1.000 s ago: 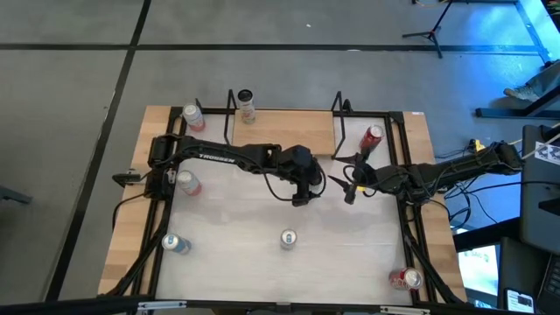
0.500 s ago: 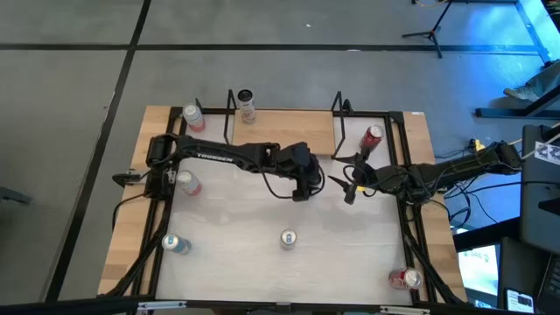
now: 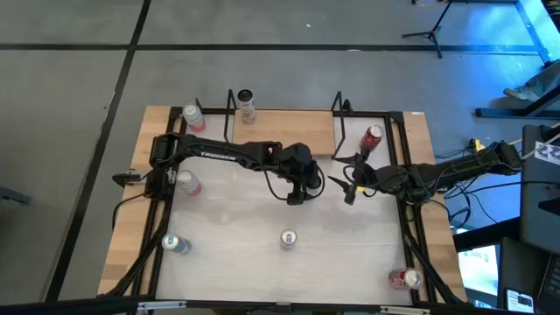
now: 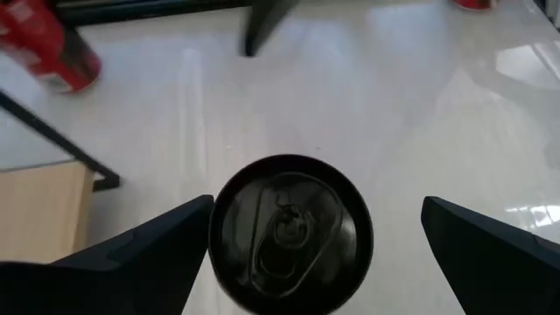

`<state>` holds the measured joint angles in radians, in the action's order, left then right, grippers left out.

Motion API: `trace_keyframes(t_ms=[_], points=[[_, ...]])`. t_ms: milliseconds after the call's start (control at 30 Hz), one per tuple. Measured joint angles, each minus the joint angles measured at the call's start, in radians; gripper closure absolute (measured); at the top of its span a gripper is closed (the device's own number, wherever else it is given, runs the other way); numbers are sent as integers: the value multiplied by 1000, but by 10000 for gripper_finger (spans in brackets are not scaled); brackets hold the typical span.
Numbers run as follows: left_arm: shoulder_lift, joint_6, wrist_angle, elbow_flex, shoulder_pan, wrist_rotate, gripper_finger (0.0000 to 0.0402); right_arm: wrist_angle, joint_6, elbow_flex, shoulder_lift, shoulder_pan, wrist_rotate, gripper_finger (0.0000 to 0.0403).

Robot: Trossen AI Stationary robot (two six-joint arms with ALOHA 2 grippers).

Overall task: Place canned beverage on shelf
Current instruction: Put the white-pink soda can on the shelf aligned with the other white-pink soda can

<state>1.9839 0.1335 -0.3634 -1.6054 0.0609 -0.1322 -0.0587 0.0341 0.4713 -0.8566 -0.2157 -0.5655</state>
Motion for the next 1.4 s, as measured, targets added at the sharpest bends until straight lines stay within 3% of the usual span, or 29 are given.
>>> trace_keyframes(t_ms=[467,967,1200,1400], points=[[9,7,-11,0,4,40,10,0,0,0,0,0,-1,123],[9,8,-24,0,4,20,147,0,0,0,0,0,0,123],[-2,-90,-29,0,-1,111,158,0,0,0,0,0,0,123],[-63,-180,-87,0,-27,262,158,0,0,0,0,0,0,123]])
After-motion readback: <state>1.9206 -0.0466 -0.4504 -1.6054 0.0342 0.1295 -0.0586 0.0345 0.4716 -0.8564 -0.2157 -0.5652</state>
